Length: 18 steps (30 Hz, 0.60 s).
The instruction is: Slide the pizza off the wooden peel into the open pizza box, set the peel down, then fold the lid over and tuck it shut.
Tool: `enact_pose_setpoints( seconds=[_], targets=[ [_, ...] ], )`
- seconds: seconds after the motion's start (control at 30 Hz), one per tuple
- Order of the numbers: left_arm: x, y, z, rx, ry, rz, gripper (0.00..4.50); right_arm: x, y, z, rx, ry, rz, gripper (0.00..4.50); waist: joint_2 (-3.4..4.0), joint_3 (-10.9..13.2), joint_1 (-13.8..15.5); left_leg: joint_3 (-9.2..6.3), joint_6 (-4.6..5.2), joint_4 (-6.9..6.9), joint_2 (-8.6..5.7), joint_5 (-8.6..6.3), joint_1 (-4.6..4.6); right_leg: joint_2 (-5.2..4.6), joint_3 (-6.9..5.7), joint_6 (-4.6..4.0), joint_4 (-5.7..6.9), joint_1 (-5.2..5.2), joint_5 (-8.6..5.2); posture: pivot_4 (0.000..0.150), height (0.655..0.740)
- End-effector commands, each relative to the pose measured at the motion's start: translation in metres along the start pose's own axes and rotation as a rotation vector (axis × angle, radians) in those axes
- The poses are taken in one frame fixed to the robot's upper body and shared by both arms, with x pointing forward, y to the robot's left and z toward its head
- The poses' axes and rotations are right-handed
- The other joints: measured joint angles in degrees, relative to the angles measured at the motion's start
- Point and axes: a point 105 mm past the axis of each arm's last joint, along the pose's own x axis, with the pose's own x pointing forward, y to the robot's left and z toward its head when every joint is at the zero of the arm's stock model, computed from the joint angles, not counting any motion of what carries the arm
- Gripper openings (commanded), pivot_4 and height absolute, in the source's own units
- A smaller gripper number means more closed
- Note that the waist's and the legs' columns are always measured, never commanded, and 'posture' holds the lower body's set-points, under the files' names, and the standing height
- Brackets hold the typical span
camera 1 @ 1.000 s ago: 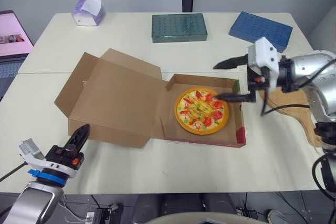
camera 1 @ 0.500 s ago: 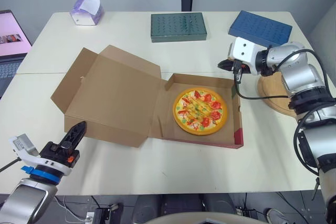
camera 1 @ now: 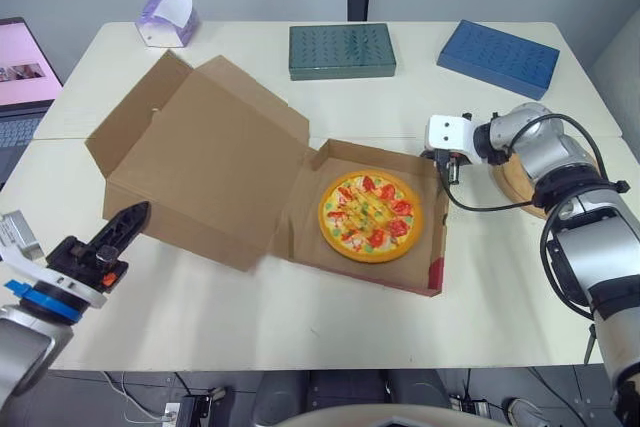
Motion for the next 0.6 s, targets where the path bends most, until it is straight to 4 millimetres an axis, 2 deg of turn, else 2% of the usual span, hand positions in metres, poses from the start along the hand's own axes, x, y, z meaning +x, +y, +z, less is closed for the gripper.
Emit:
enact_pose_setpoints(
  seconds=[0.03,0.17,0.27,0.4,0.6],
  targets=[
    [0.006,-0.009,0.015,0.074,0.005,-0.06,0.0,-0.011,0.001,0.006,-0.03,-0.045,0.04,0.03,0.0,0.0,-0.04,0.01,0.0,0.0,0.0,0.0,0.0,0.0,0.01,0.0,0.0,0.0,0.0,0.15,0.74],
    [0.033,-0.022,0.031,0.232,0.078,-0.145,0.0,-0.023,0.018,0.007,-0.022,-0.093,0.132,0.03,-0.03,0.02,0.36,-0.12,-0.02,-0.01,0.0,0.01,-0.02,0.01,-0.12,0.0,0.04,0.0,0.0,0.15,0.74],
    [0.054,-0.029,0.035,0.329,0.135,-0.201,0.0,-0.028,0.029,0.01,-0.015,-0.114,0.167,0.03,-0.02,0.02,0.15,-0.12,-0.04,-0.01,-0.04,0.03,-0.04,0.01,-0.1,0.0,0.03,0.02,0.0,0.15,0.74],
    [0.084,-0.042,0.034,0.562,0.226,-0.292,0.0,-0.033,0.046,0.013,0.002,-0.129,0.204,0.03,-0.02,0.02,0.02,-0.11,-0.05,-0.03,-0.05,0.03,-0.03,0.0,-0.1,0.01,0.04,-0.01,0.01,0.15,0.74],
    [0.123,-0.055,0.047,0.778,0.224,-0.384,0.0,-0.038,0.071,0.025,0.042,-0.167,0.24,0.03,-0.02,0.02,0.15,-0.13,-0.07,-0.03,-0.06,0.04,-0.07,-0.01,-0.14,0.03,0.05,-0.03,0.02,0.15,0.74]
  ],
)
